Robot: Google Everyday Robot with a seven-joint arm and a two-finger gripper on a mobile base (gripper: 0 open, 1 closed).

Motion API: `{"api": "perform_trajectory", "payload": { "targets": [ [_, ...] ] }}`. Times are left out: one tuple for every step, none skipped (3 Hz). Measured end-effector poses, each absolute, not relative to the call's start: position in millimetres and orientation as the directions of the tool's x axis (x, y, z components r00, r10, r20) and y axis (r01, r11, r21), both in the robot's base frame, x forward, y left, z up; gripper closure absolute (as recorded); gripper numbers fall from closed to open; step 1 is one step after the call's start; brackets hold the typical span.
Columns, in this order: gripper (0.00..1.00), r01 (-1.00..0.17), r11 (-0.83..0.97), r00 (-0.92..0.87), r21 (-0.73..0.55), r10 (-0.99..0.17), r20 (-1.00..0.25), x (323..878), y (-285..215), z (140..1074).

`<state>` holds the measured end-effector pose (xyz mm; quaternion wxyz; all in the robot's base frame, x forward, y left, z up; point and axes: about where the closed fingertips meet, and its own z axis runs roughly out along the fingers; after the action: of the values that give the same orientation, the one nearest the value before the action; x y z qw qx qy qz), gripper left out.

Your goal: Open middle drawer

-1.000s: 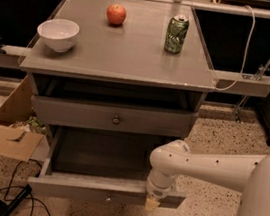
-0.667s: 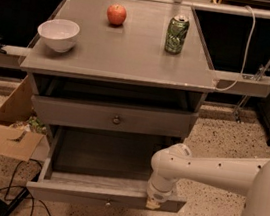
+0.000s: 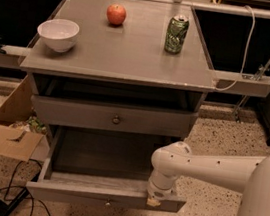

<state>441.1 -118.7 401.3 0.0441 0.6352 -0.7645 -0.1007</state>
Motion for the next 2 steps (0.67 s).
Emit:
{"api": "perform_trajectory", "payload": {
  "targets": [
    [1.0, -0.962, 0.173, -0.189, 0.21, -0.98, -0.061, 444, -119, 402],
    [1.0, -0.957, 0.19, -0.21, 0.221, -0.975, -0.07, 432, -118, 400]
  ]
}}
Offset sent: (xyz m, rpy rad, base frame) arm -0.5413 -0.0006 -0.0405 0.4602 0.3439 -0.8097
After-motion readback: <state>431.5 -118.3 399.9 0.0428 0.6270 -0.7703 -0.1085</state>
